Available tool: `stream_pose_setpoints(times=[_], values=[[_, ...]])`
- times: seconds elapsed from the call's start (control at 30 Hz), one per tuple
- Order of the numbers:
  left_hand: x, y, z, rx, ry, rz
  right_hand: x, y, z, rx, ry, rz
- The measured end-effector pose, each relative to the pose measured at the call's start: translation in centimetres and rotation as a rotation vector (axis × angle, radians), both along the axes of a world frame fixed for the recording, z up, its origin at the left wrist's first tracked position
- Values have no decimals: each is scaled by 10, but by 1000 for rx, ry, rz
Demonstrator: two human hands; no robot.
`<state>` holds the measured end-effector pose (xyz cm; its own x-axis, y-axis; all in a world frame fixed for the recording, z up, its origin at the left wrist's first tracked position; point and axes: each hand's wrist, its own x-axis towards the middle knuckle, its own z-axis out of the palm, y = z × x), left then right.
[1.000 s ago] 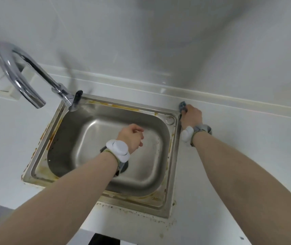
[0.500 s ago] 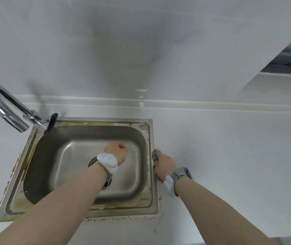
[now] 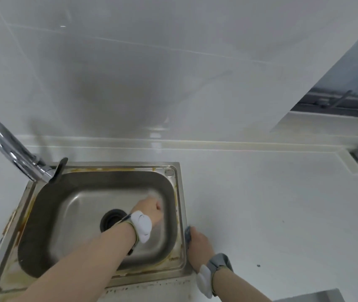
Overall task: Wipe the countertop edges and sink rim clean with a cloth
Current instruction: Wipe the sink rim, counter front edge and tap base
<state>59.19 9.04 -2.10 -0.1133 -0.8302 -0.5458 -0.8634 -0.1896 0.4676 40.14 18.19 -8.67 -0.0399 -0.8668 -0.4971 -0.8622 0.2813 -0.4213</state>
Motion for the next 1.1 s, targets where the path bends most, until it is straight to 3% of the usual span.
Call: stream_pose_setpoints(times=[0.13, 0.33, 0.63, 0.83, 1.1], values=[[12, -1, -6, 28, -21, 74, 3, -72, 3, -50, 9, 5], [29, -14, -21, 74, -6, 358, 12, -185, -8, -70, 53, 26], [48, -33, -2, -91, -24, 522, 11, -284, -2, -95, 140, 160], [62, -4, 6, -101, -151, 442, 11, -255, -4, -100, 201, 240], [55, 35, 10, -205, -403, 30, -1, -125, -10, -48, 143, 174]])
